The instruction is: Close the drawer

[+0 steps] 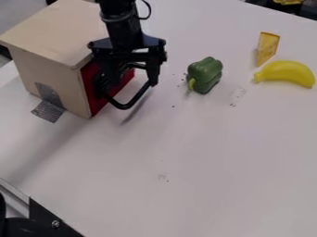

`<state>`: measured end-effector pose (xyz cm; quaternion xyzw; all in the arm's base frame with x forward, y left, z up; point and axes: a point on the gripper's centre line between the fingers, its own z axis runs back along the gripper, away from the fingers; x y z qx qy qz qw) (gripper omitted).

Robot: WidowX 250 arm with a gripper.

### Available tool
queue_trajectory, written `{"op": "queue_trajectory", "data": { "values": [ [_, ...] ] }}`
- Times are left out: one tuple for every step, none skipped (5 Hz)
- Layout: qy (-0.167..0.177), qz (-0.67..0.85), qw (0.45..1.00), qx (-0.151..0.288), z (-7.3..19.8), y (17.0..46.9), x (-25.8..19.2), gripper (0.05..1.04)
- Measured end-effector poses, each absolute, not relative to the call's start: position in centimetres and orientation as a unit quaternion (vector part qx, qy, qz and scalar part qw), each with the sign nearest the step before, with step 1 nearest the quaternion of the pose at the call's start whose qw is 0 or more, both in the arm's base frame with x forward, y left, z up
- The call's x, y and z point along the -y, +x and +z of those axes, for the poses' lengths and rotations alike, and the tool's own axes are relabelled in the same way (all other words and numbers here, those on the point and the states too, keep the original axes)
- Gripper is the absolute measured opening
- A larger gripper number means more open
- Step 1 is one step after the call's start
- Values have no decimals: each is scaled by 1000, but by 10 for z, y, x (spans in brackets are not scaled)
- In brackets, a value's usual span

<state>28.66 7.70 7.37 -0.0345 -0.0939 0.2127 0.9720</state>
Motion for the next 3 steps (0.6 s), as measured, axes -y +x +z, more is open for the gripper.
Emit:
{"op": "queue_trajectory", "data": {
  "values": [
    [-36, 185, 977, 96, 77, 282, -70, 997],
    [-40, 155, 983, 87, 75, 281, -60, 997],
    [-39, 118, 989, 76, 74, 279, -50, 997]
  ]
}}
